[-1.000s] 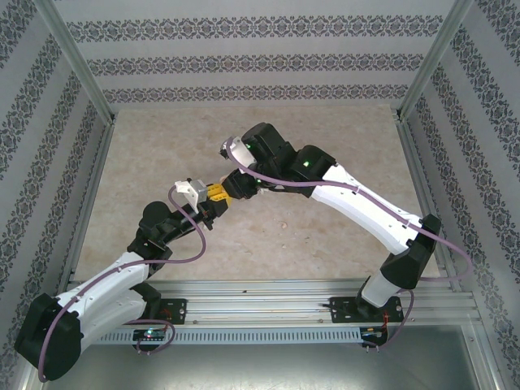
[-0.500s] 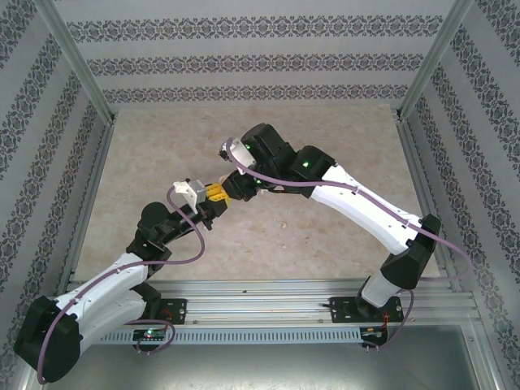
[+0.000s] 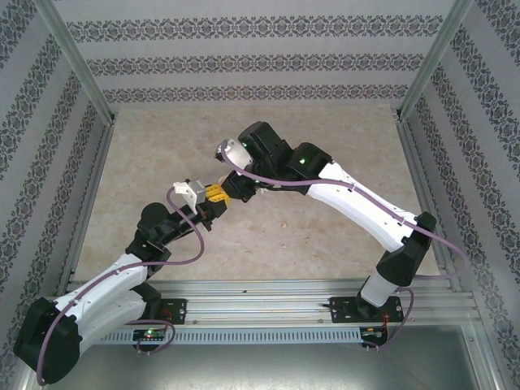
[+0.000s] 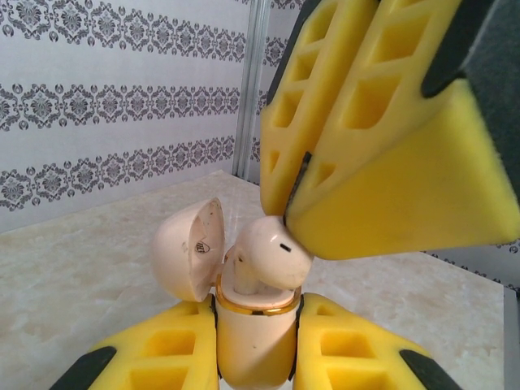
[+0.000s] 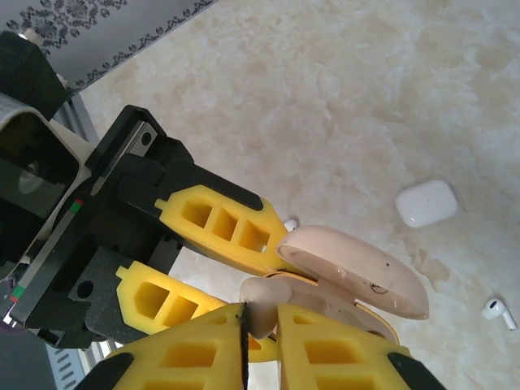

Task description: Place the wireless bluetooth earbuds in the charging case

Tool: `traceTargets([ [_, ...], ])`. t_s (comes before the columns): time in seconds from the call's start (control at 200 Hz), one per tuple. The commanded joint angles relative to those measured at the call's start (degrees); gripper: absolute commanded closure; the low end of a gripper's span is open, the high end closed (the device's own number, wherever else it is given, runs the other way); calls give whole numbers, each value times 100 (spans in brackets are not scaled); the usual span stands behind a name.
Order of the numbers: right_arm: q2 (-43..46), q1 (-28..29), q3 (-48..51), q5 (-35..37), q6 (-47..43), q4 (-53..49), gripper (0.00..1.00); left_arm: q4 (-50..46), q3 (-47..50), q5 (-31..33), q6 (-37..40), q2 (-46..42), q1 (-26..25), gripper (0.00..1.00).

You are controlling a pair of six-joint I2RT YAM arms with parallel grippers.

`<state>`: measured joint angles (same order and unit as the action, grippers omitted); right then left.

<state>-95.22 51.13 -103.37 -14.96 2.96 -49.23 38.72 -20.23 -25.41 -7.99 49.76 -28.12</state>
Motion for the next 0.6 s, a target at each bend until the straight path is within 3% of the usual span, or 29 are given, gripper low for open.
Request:
traceTargets([
  [0.0, -176, 1, -233, -203, -378, -239, 83, 197, -9, -274, -62, -126, -53, 100],
  [0.595, -427, -130, -548, -254, -610, -439, 84, 197, -84, -611, -98, -115, -53, 100],
])
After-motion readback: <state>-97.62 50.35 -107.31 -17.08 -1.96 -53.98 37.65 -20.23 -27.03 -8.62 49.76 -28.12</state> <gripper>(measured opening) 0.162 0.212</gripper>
